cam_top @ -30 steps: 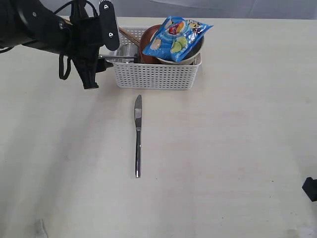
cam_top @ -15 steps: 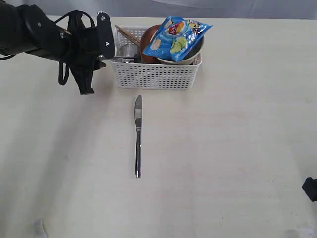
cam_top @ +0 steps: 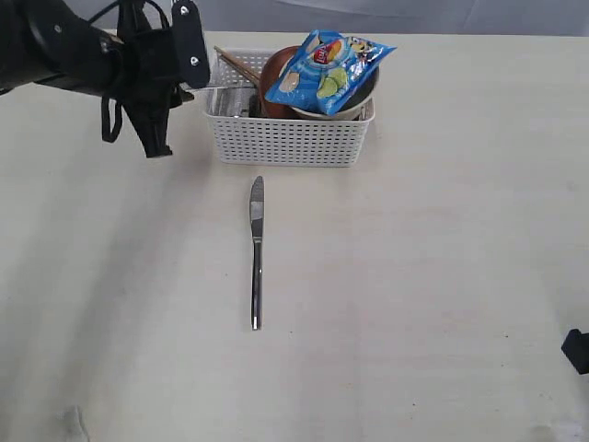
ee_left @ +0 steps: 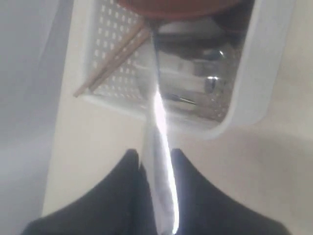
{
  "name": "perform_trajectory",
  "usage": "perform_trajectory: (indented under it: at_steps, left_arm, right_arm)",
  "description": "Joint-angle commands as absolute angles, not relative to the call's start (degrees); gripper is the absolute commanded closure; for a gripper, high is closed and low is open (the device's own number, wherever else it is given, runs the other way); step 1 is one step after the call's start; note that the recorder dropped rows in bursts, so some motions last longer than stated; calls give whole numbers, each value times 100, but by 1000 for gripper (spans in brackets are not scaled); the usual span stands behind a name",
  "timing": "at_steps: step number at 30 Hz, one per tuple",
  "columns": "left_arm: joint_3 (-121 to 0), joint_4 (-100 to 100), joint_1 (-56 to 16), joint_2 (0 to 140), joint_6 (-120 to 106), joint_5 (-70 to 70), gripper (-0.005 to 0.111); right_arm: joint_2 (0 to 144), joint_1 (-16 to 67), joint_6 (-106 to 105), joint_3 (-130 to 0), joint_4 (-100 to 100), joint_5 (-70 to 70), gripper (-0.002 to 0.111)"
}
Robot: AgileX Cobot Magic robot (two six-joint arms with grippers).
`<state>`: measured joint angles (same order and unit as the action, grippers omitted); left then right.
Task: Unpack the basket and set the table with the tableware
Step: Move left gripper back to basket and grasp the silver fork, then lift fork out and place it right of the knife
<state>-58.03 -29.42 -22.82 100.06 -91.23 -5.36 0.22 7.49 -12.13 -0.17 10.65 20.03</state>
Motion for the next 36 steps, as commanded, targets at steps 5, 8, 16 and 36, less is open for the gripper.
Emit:
perform_trajectory:
  at_steps: [5, 8, 16, 36]
  left_arm:
    - [-5776, -2978, -2260, 8999, -9077, -1071, 107]
    - [-5776, -2978, -2260, 8761, -8923, -1240, 107]
    - [-5776, -2978, -2260, 7994, -7517, -2284, 107]
    - [-3112, -2246, -5326, 8382, -5697, 1275, 107]
  right_arm:
    - [0, 761, -1214, 0, 1024, 1969, 109]
    - [0, 761, -1214, 0, 1024, 1969, 109]
    - [0, 761, -1214, 0, 1024, 1969, 109]
    - [0, 761, -1214, 0, 1024, 1969, 109]
